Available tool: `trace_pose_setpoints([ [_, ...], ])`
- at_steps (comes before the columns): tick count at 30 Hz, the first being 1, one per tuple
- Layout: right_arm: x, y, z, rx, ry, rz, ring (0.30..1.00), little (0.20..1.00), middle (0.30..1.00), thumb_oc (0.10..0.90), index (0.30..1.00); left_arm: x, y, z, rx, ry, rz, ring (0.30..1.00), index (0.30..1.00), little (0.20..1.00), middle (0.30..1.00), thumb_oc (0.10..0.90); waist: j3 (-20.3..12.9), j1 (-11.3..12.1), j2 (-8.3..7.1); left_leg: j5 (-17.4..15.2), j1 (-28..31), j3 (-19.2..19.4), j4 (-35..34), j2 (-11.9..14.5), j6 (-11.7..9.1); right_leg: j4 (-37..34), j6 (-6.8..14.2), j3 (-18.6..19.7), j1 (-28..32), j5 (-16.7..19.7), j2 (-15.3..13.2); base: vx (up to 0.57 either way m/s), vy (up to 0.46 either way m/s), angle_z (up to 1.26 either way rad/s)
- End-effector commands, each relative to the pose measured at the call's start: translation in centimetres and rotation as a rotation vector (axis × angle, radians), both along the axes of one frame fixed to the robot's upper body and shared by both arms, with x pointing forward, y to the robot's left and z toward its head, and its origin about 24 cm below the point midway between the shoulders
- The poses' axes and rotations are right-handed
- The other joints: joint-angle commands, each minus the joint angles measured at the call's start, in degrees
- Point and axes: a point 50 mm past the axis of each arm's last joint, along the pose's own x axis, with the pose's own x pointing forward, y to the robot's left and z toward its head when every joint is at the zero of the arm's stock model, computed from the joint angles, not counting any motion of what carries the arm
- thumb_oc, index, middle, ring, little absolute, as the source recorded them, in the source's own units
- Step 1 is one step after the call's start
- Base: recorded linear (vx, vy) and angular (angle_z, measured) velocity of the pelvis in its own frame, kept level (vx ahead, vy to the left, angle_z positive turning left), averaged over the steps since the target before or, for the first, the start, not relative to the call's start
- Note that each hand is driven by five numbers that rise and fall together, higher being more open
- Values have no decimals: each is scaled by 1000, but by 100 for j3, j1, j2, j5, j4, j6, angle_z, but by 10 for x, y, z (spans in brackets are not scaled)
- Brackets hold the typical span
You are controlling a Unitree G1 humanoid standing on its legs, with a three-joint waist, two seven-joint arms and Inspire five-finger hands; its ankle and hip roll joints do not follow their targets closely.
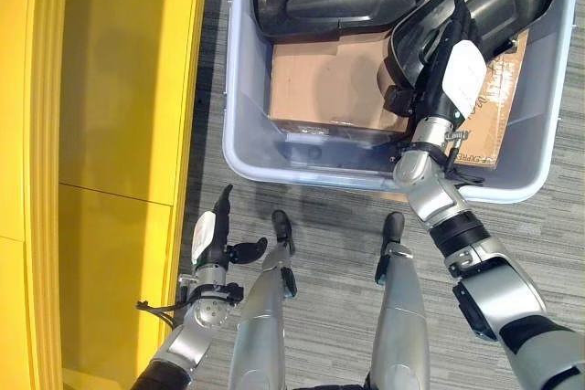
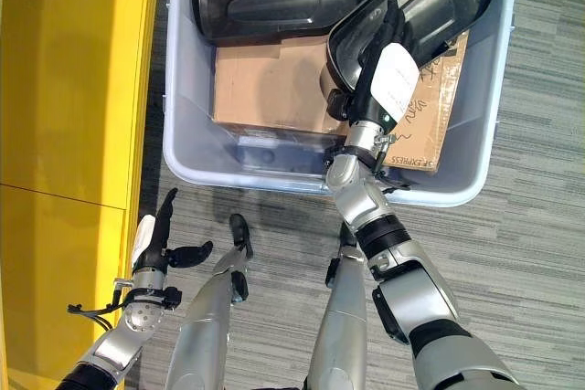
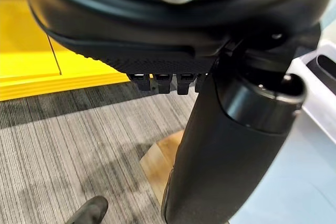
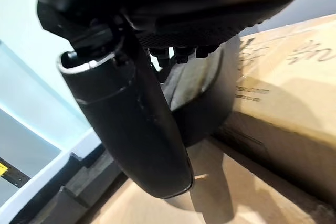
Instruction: Move parts from the plastic box to the shelf.
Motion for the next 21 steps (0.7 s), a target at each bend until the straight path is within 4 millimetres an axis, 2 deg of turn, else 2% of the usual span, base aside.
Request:
trace_pose_setpoints([
  [1,-13,4,66,-1,-319,9,1000,1000,1000,900,1000,-10,6,17,33,-115,-11,1000,1000,1000,1000,900,-70,71,235,-1262,258,86,623,-155,370,-287,49,119,-360,757,104,0,0,0],
  [17,-13,4,92,12,-390,-16,1000,1000,1000,900,1000,-9,7,23,22,-155,-2,1000,1000,1000,1000,900,-70,79,357,-1391,-588,130,1151,-109,437,114,-43,268,-1150,603,171,3,-6,0],
  [18,-12,4,90,13,-382,-17,1000,1000,1000,900,1000,-11,7,21,23,-148,1,1000,1000,1000,1000,900,-70,93,356,-1507,-525,57,1185,-120,413,165,-8,296,-1082,496,177,52,-25,5],
  [21,-13,5,99,18,-405,-14,1000,1000,1000,900,1000,-10,7,26,19,-172,4,1000,1000,1000,1000,900,-70,105,381,-1397,-763,98,1169,-100,441,153,-50,259,-1300,575,180,-8,-37,5],
])
